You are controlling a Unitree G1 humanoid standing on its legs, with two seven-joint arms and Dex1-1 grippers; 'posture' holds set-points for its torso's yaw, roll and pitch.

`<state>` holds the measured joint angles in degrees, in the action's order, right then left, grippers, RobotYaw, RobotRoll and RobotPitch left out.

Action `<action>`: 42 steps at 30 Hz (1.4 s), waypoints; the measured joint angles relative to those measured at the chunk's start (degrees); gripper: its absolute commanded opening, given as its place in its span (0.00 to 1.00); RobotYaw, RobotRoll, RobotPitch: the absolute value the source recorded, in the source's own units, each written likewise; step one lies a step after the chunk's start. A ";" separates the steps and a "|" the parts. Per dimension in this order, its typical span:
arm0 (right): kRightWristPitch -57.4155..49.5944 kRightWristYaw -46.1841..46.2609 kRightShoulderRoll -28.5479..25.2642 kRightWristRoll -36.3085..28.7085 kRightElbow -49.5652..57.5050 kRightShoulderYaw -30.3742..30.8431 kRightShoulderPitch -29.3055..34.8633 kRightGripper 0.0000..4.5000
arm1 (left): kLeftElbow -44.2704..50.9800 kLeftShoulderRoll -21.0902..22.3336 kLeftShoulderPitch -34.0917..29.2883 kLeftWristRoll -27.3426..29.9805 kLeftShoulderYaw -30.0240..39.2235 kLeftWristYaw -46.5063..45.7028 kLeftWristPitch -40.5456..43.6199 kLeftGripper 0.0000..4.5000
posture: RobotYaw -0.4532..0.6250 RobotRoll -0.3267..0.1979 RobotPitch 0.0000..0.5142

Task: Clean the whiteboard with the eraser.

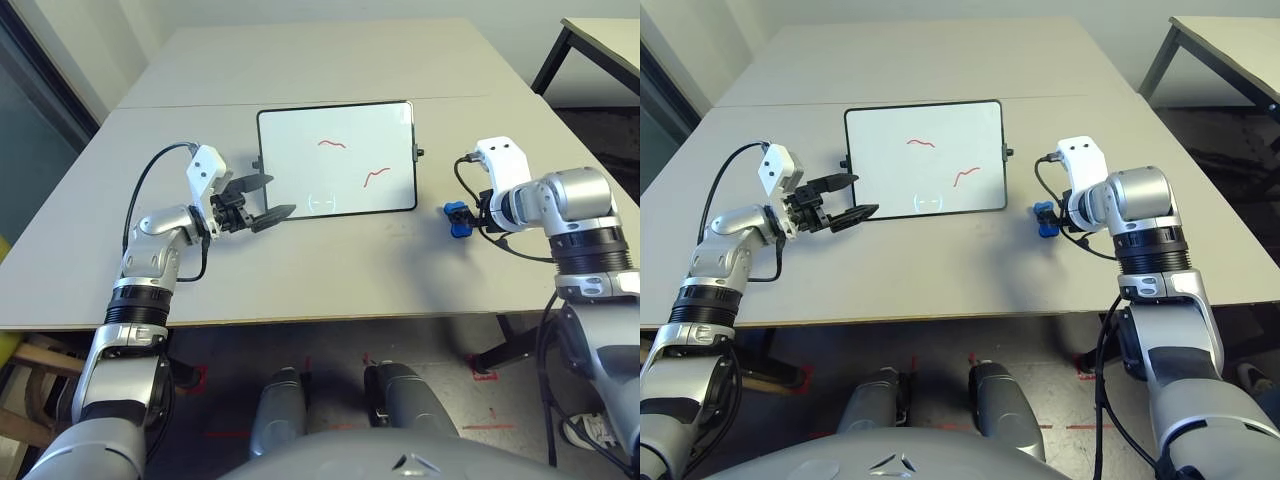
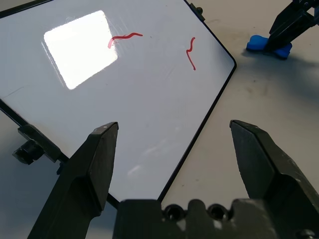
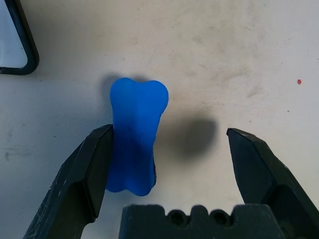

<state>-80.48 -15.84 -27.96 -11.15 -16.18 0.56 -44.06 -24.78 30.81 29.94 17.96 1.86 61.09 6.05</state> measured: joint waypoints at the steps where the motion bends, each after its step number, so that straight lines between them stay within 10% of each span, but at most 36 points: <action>1: 0.01 0.14 0.18 0.02 -0.05 -0.11 0.00 1.00 | -0.44 0.00 0.22 -0.03 0.00 0.04 -0.17 1.00 | 0.29 0.62 0.10; 23: -0.23 0.53 1.65 0.30 0.33 0.18 0.88 1.00 | -2.56 0.02 1.98 -0.12 -0.01 0.26 -0.85 1.00 | 0.29 0.62 0.13; 35: -0.41 -0.44 1.92 0.14 3.66 2.14 2.18 0.13 | -3.32 0.02 3.39 -1.00 -0.04 0.22 -0.85 1.00 | 0.28 0.62 0.14; 42: 0.44 -3.35 -1.30 0.14 6.06 7.15 2.18 0.08 | -3.42 0.03 3.68 -1.37 -0.03 0.20 -0.85 1.00 | 0.28 0.62 0.14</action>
<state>-80.05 -19.20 -29.27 -11.01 -10.12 7.71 -41.88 -28.20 30.84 33.61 16.59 1.83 61.29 5.19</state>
